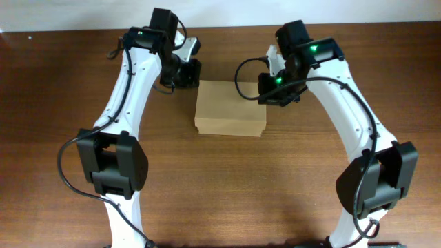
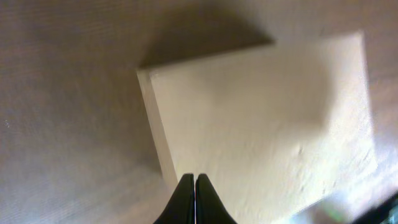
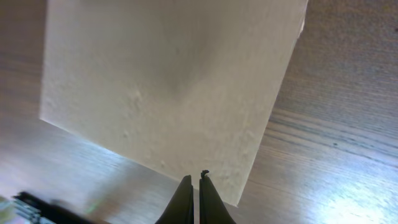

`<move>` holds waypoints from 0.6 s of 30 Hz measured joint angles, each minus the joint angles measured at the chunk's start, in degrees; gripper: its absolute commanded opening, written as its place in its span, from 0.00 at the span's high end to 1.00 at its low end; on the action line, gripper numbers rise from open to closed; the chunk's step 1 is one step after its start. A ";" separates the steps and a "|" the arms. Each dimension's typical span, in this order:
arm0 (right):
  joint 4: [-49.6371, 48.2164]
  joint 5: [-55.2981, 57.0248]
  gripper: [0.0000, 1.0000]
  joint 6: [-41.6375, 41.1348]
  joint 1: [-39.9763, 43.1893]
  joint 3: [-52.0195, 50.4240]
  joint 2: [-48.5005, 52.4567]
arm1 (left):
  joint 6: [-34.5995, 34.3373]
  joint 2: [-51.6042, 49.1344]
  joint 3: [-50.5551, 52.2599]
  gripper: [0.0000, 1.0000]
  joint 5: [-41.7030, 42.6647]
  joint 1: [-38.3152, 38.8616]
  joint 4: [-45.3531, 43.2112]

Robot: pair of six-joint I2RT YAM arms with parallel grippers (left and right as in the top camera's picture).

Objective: Pack container
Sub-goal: 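Fold the lid down over the box with both grippers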

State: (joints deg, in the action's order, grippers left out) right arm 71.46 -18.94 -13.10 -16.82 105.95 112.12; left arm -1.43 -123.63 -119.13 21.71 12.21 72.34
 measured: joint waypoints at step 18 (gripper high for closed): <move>-9.22 5.81 0.96 1.44 -2.75 -12.55 -0.42 | 1.73 2.32 13.18 0.97 -3.21 5.77 -4.81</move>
State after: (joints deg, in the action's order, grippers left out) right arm 62.24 -13.13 -11.66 -19.57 93.41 111.70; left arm 0.30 -121.32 -105.95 18.50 17.98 67.53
